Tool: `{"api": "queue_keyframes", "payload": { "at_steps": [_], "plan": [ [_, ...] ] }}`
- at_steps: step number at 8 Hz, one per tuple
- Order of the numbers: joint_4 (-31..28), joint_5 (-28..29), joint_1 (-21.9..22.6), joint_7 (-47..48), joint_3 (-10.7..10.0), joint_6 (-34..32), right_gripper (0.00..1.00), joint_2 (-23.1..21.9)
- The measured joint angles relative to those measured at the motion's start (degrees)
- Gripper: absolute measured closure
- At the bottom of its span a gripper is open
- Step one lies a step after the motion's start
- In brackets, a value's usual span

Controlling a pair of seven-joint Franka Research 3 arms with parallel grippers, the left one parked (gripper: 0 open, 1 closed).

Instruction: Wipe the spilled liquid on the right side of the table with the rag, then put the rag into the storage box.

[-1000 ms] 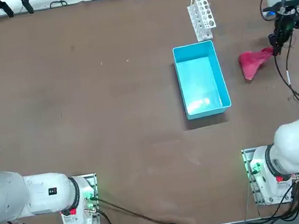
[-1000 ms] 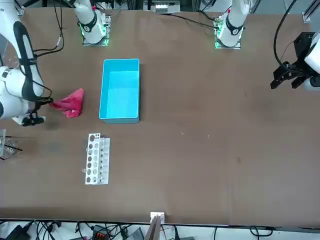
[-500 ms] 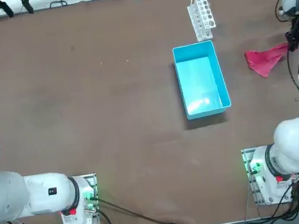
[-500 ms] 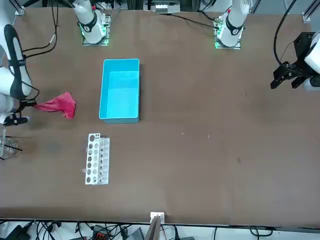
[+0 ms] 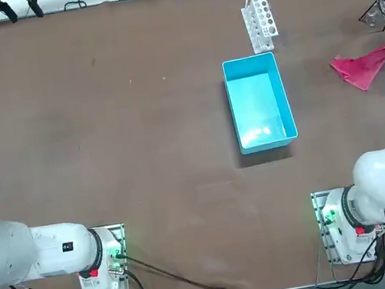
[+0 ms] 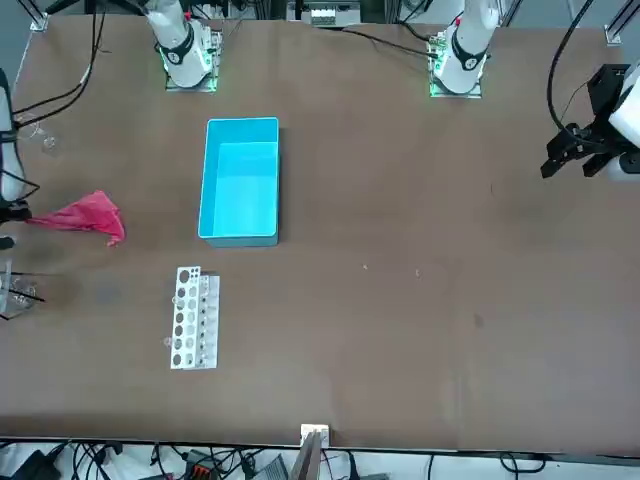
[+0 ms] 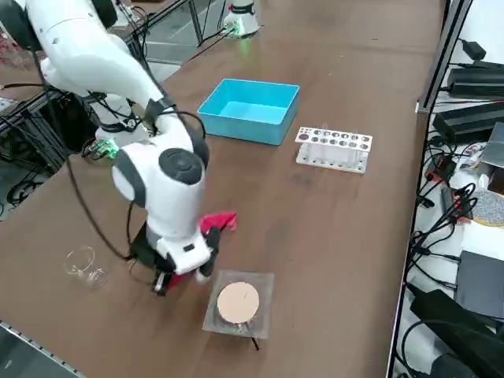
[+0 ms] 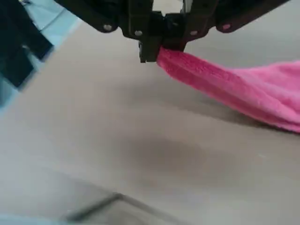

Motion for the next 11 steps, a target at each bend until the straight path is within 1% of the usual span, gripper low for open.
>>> {"api": "queue_keyframes", "payload": {
  "at_steps": [2,3,4,5,6,7,8,10,11],
  "plan": [
    [5.60,-1.16,-2.82,-3.89,0.00,-0.64,0.98,1.21],
    [7.57,-0.69,-3.15,-4.89,0.22,-3.08,0.98,1.15],
    [9.10,2.37,-3.01,-5.03,1.15,-7.00,0.98,0.96],
    [10.15,7.83,-2.42,-5.03,2.58,-12.53,0.98,0.34],
    [10.42,12.48,-0.97,-3.04,3.91,-18.84,0.98,-0.69],
    [9.98,15.56,1.02,0.60,4.74,-23.41,0.98,-1.33],
    [8.34,17.54,3.02,4.23,5.54,-25.31,0.98,-1.49],
    [3.04,19.82,6.42,10.62,6.93,-25.40,0.98,-1.35],
    [0.45,20.20,8.14,14.50,8.02,-24.58,0.98,-1.41]
  ]
}}
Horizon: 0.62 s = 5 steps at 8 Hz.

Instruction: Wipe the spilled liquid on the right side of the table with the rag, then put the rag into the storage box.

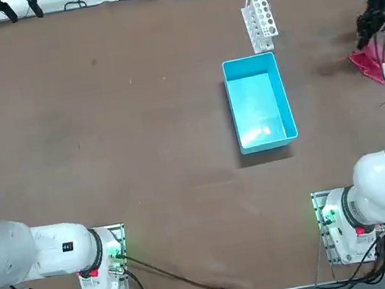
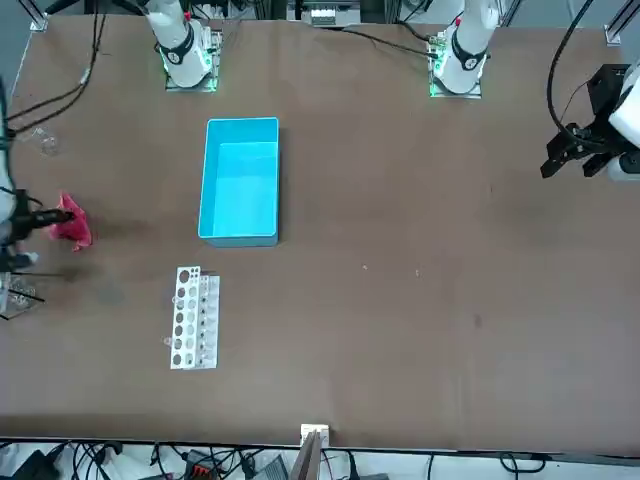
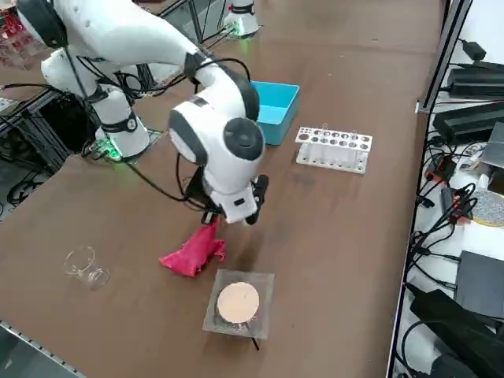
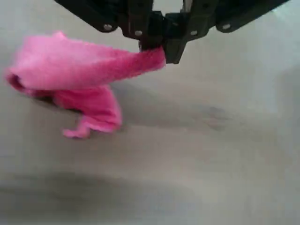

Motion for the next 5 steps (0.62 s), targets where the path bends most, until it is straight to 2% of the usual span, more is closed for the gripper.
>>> {"api": "queue_keyframes", "payload": {
  "at_steps": [2,5],
  "plan": [
    [-4.16,1.03,3.12,7.54,3.60,2.40,0.98,-0.38],
    [-10.08,2.70,4.11,17.92,10.53,5.62,0.98,-2.32]
  ]
}}
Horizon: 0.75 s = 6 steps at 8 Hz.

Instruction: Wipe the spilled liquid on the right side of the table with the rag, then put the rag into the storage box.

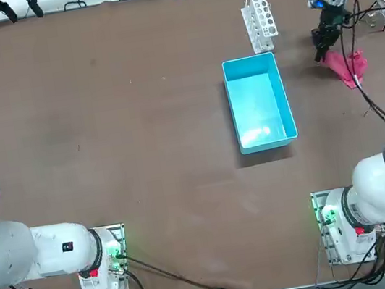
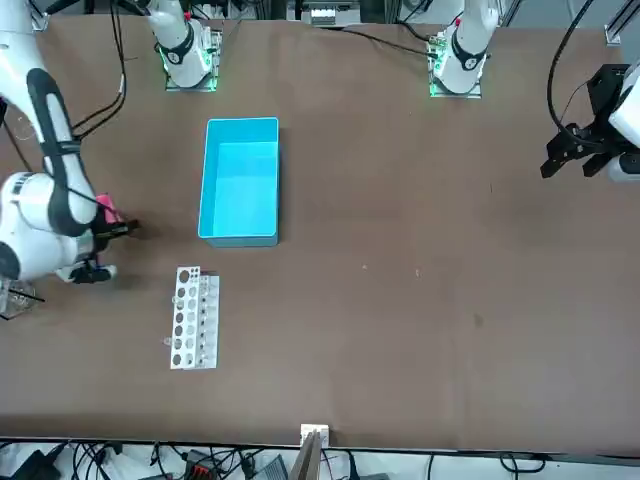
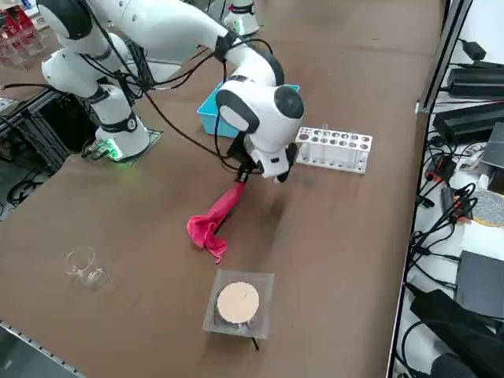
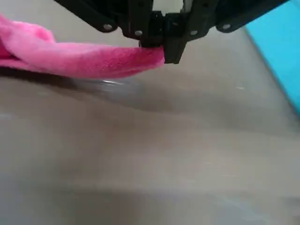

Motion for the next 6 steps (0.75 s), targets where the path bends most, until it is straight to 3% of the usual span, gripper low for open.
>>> {"api": "queue_keyframes", "payload": {
  "at_steps": [2,3,6],
  "plan": [
    [-1.88,0.95,0.15,5.74,5.34,1.28,0.98,-0.38],
    [-2.20,2.33,0.21,7.50,7.00,1.89,0.98,-0.47],
    [-2.34,7.05,0.49,9.91,9.79,2.57,0.98,-0.50]
  ]
}}
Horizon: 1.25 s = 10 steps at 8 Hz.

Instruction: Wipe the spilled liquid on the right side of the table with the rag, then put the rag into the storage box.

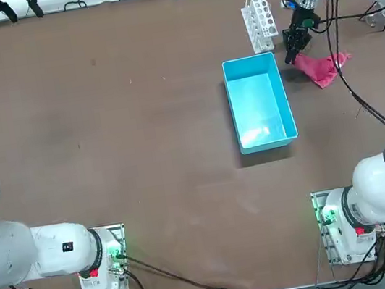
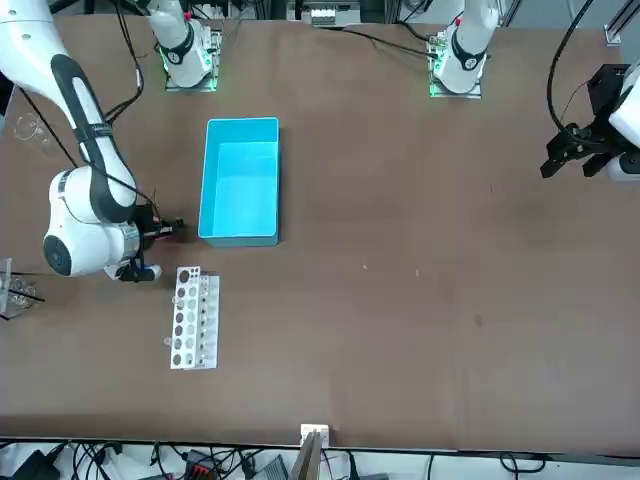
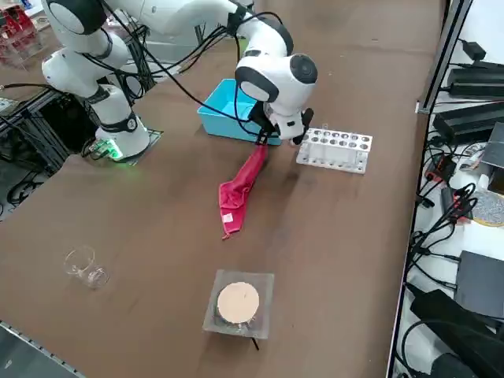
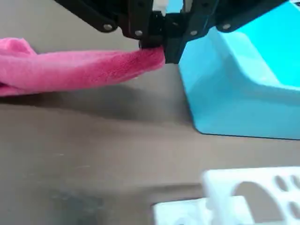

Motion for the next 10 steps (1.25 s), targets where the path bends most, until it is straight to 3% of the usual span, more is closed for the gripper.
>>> {"api": "queue_keyframes", "payload": {
  "at_steps": [2,6,10],
  "plan": [
    [-0.01,1.62,0.03,1.09,1.24,-2.32,0.98,-0.41],
    [0.19,7.24,-0.48,1.09,1.25,-10.31,0.98,-3.83],
    [2.26,7.99,-3.02,0.63,1.23,-19.35,0.98,-5.59]
  ]
}}
